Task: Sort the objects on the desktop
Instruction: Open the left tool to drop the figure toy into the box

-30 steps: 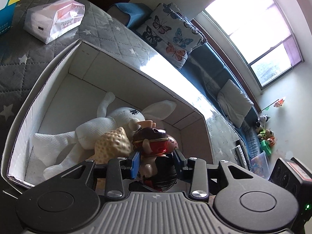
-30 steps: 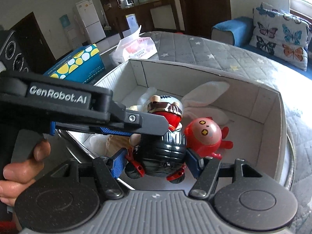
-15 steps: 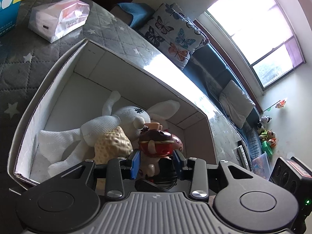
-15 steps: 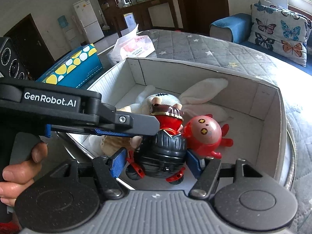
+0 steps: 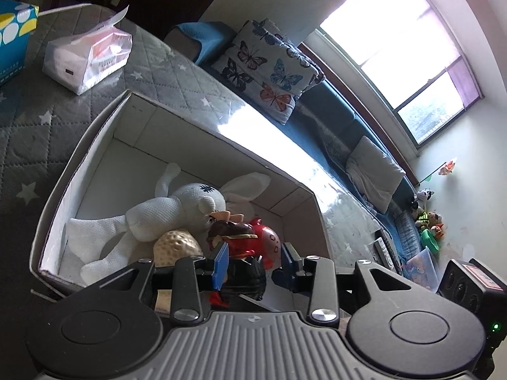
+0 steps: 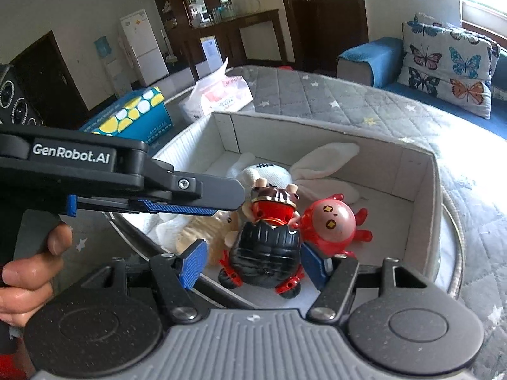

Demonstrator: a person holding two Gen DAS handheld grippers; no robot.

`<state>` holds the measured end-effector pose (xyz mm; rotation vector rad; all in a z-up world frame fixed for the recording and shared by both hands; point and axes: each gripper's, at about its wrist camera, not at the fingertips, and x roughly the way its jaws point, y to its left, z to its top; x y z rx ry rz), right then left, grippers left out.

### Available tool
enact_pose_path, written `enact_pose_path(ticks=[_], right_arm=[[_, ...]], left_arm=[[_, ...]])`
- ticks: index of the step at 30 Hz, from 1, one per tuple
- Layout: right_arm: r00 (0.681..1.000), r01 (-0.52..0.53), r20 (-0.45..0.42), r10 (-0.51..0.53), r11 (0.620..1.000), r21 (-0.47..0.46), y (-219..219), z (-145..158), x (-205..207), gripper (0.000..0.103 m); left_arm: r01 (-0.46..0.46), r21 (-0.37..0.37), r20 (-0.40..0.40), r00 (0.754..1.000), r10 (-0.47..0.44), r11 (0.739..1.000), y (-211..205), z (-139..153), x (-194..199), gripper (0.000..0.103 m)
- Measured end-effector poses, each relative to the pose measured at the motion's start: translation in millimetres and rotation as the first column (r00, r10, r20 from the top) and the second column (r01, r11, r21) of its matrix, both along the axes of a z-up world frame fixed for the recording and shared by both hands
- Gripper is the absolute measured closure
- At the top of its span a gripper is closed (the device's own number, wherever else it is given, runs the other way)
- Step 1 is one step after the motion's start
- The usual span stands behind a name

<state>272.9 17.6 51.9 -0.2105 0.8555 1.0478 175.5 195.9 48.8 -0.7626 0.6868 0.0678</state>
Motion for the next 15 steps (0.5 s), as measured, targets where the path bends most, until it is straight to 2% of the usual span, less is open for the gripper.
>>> enact_pose_path(ticks=[15], right_arm=[[0.991, 0.063, 0.109, -0.071, 0.995, 0.076, -54.5, 27.9, -49.7, 0.035]], left_arm=[[0.056, 0.064, 0.031, 0.998, -0.058, 0.996, -38.1, 12.9, -37.3, 0.065]])
